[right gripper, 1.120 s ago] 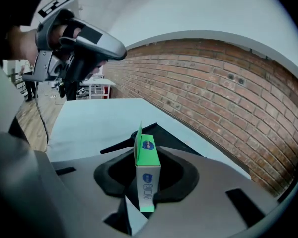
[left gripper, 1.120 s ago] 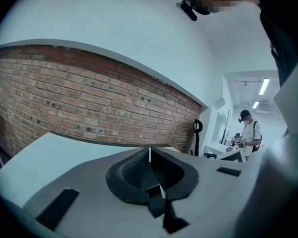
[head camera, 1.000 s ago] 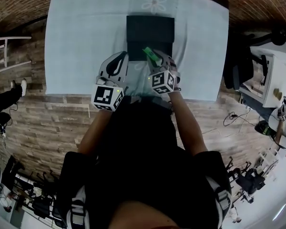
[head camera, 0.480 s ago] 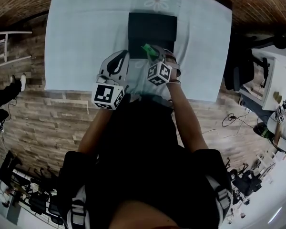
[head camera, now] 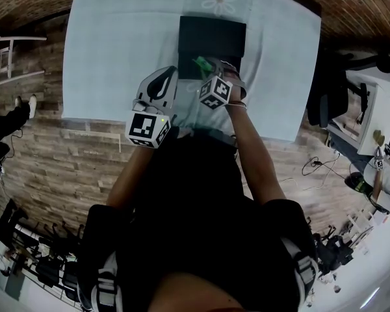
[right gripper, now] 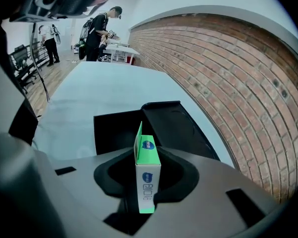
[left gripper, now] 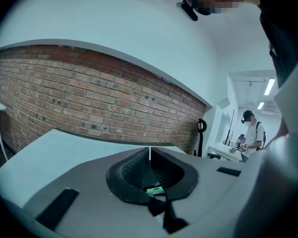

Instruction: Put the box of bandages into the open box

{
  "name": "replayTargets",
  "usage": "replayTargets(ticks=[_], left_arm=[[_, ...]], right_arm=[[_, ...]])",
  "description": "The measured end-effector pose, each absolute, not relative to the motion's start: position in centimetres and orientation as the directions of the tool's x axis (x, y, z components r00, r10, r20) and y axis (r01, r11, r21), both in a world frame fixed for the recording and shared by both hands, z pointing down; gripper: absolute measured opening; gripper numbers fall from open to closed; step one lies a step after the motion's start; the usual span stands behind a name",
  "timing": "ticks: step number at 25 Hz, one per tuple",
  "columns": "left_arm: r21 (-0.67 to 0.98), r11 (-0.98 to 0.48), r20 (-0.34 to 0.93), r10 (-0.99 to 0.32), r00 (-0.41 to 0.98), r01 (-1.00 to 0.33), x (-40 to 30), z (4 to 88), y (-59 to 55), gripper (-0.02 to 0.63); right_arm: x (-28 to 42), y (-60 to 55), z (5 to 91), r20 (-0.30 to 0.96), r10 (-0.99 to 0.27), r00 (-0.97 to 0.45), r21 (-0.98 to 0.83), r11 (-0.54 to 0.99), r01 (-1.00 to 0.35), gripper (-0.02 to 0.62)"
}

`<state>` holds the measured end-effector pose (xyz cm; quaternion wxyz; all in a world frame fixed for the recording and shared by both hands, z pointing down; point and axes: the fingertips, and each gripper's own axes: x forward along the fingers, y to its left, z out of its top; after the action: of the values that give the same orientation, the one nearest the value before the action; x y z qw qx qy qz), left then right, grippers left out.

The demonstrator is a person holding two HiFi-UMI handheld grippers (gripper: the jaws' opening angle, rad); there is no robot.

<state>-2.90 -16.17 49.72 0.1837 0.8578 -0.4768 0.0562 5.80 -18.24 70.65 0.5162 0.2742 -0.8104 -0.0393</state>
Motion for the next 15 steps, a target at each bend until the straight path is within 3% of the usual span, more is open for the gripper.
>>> replayTargets(ticks=[15], left_arm=[[0.269,-0.459,0.280,-0.804,0.524,-0.847,-3.1,50.2,-16.8,0.038]], right_arm=[[5.4,-18.9,72.5,0.838,-0.444,-0.319,0.335,0.878,-0.342,0.118]])
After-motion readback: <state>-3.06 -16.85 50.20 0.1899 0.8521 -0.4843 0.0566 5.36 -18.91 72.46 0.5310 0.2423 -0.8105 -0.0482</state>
